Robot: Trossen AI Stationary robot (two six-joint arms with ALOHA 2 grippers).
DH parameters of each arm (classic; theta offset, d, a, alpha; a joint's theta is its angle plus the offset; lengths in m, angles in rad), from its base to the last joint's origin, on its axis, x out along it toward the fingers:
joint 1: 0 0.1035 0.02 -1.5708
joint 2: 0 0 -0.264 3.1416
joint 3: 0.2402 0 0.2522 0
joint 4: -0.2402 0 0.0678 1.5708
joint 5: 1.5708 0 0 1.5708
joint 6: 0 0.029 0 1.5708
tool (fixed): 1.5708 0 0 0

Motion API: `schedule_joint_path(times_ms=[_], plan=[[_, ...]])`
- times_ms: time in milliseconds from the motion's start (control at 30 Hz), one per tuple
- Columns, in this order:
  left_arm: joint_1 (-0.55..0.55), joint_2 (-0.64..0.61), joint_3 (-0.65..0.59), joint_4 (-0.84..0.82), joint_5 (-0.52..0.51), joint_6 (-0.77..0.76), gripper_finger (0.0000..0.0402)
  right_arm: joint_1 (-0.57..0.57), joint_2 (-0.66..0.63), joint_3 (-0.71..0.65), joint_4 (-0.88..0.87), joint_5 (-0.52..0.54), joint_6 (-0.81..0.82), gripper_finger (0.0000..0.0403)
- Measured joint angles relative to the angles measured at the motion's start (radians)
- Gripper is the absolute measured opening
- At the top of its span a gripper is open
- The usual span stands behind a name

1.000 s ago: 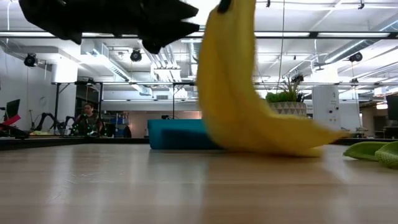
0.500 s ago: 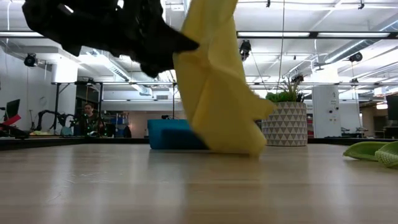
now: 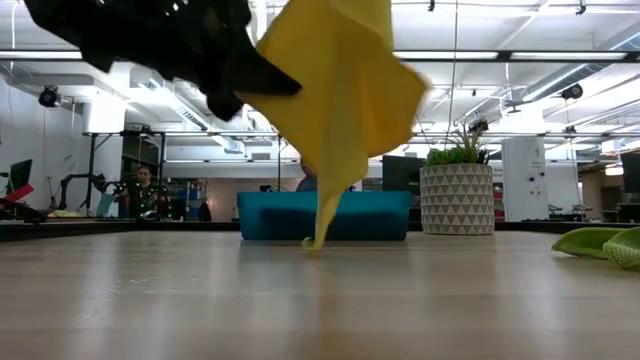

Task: Fold microfiber towels
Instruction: Fold the yellow microfiber cloth

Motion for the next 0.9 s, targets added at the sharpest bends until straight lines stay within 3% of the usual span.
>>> schedule_joint_path(times_ms=[233,433,700,900], plan=[[-0.015,-0.233,0.001,-0.193,0.124,-0.067,0.001,0.002,0.0,0.006,-0.206,0.001,-0.041,0.0009],[-0.018,-0.404,0.003,-0.325,0.159,-0.079,0.0011,0.002,0.001,-0.035,-0.193,0.015,-0.084,0.0009],[0.01,-0.599,0.007,-0.547,0.16,-0.071,0.0011,-0.007,0.022,-0.049,-0.198,0.287,-0.2,0.0009],[0.05,-0.716,0.049,-0.704,0.151,-0.087,0.0009,-0.015,0.029,-0.057,-0.148,0.294,-0.251,0.0009]])
